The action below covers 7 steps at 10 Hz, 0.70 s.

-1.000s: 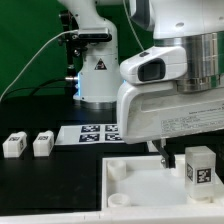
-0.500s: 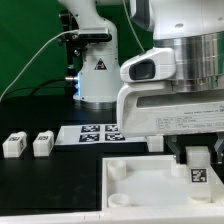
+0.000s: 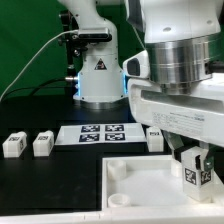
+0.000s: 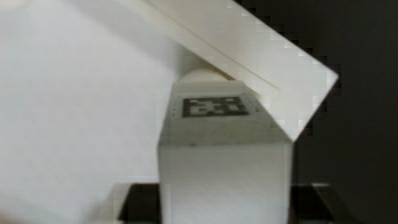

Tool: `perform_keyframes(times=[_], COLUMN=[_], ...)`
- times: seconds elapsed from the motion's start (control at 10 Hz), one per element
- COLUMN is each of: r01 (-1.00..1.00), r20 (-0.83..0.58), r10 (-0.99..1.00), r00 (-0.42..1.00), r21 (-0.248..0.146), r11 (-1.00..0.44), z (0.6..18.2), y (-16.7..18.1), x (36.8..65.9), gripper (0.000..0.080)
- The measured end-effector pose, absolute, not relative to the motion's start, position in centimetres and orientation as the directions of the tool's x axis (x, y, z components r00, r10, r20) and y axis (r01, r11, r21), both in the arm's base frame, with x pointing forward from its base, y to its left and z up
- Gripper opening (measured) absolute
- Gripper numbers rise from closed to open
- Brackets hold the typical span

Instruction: Assemble one leg

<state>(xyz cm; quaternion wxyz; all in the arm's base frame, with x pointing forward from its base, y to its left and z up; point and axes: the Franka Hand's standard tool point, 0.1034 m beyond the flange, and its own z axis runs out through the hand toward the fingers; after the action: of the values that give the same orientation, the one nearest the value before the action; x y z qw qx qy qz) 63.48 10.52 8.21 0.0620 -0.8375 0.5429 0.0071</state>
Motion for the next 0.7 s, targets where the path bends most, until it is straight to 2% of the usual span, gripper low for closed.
perform_keyframes(times=[0.2, 0.3, 0.4, 0.5, 0.6, 0.7], r01=[-0.998, -0.996, -0.998, -0.998, -0.998, -0.995], r20=[-0.153, -0.163, -0.16, -0.16, -0.159, -0.151], r10=[-0.988, -0.985, -0.987, -0.987, -0.987, -0.985], r00=[0.029, -0.063, -0.015, 0.009, 0.014, 0.077], r21=[-0.064, -0.054, -0.061, -0.064, -0.064, -0.079], r11=[-0.02, 0.073, 0.026, 0.002, -0.004, -0.066], z=[8.12, 8.13, 8.12, 8.03, 8.0, 7.99], y=[10.54, 10.57, 10.59, 10.62, 10.69, 10.78], x=[63.19, 63.06, 63.05, 63.01, 62.98, 63.03], gripper=[0.0294, 0.0294, 0.0294, 0.0378, 0.0561, 0.0561])
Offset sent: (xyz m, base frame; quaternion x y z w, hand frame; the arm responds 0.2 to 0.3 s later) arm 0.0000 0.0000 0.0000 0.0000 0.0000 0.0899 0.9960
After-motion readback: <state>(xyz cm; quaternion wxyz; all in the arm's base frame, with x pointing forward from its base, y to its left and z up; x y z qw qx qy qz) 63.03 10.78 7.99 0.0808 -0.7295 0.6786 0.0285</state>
